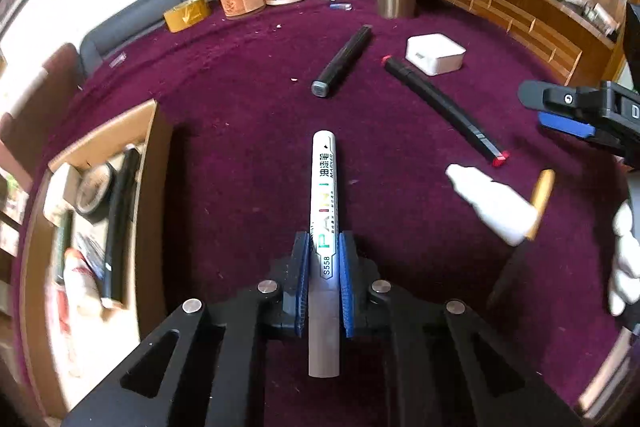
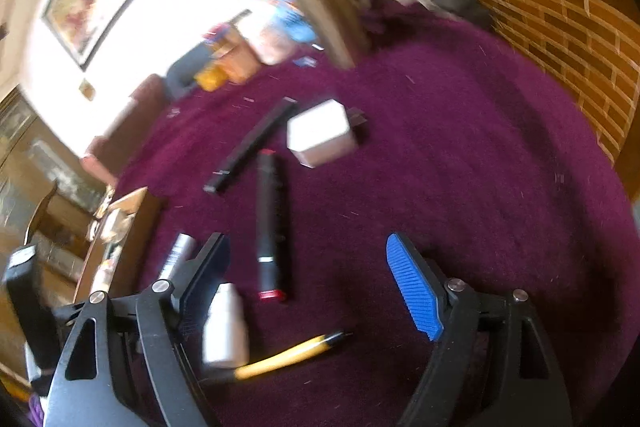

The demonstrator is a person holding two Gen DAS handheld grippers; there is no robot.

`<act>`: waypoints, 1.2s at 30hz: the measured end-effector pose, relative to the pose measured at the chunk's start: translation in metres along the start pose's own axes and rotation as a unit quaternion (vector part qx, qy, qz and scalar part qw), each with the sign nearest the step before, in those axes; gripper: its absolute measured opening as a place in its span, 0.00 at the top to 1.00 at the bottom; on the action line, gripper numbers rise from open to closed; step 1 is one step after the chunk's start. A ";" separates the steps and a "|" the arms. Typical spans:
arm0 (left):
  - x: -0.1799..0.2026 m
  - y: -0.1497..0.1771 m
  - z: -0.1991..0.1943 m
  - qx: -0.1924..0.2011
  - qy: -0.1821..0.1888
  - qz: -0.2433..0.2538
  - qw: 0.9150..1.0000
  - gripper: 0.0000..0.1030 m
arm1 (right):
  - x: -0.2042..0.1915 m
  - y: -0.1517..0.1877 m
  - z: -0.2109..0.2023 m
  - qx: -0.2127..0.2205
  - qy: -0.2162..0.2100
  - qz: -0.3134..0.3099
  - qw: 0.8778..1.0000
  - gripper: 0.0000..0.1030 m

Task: Organize rigid objects
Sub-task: 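Grasp the white paint marker with the left gripper while the right gripper grasps the small white dropper bottle, then lower the paint marker and dropper bottle into the tray and open both grippers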

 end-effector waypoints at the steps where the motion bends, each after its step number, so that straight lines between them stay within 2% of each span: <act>1: -0.001 0.002 -0.003 0.000 0.014 -0.011 1.000 0.89 | -0.010 0.001 0.000 -0.009 -0.005 -0.016 1.000 0.21; 6: -0.007 0.009 -0.033 0.020 0.065 -0.057 0.996 0.89 | -0.065 0.027 0.021 -0.074 -0.006 -0.121 0.990 0.22; 10: -0.020 0.015 -0.057 0.035 0.092 -0.093 0.991 0.89 | -0.090 0.046 0.039 -0.102 0.029 -0.183 0.977 0.48; 13: -0.038 0.022 -0.075 0.048 0.096 -0.111 0.988 0.89 | -0.088 0.052 0.053 -0.120 0.063 -0.193 0.972 0.49; 15: -0.051 0.027 -0.084 0.054 0.096 -0.125 0.986 0.89 | -0.082 0.056 0.059 -0.128 0.080 -0.188 0.970 0.62; 16: -0.060 0.031 -0.088 0.058 0.093 -0.134 0.985 0.89 | -0.080 0.054 0.058 -0.121 0.093 -0.191 0.970 0.76; 20: -0.097 0.044 -0.098 0.071 0.075 -0.165 0.981 0.89 | -0.071 0.050 0.053 -0.126 0.093 -0.170 0.973 0.78; 23: -0.134 0.055 -0.096 0.072 0.055 -0.194 0.977 0.89 | -0.078 0.042 0.042 -0.115 0.070 -0.152 0.979 0.78; 28: -0.186 0.069 -0.085 0.058 0.019 -0.235 0.970 0.89 | -0.127 0.023 0.031 -0.099 -0.012 -0.140 0.985 0.78; 33: -0.218 0.077 -0.071 0.035 -0.004 -0.254 0.967 0.89 | -0.195 0.026 0.049 -0.126 -0.095 -0.150 0.976 0.78; 36: -0.225 0.079 -0.057 0.013 -0.013 -0.258 0.966 0.89 | -0.227 0.033 0.063 -0.144 -0.122 -0.163 0.968 0.77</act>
Point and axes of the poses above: each gripper's, at about its wrist camera, not at the fingertips, and z roughly the way its jaws point, x to its right, y to its underside, the point moved 8 cm from there along z, roughly the way its jaws point, and after that the axes turned 5 degrees about -z, right-handed, at the moved point
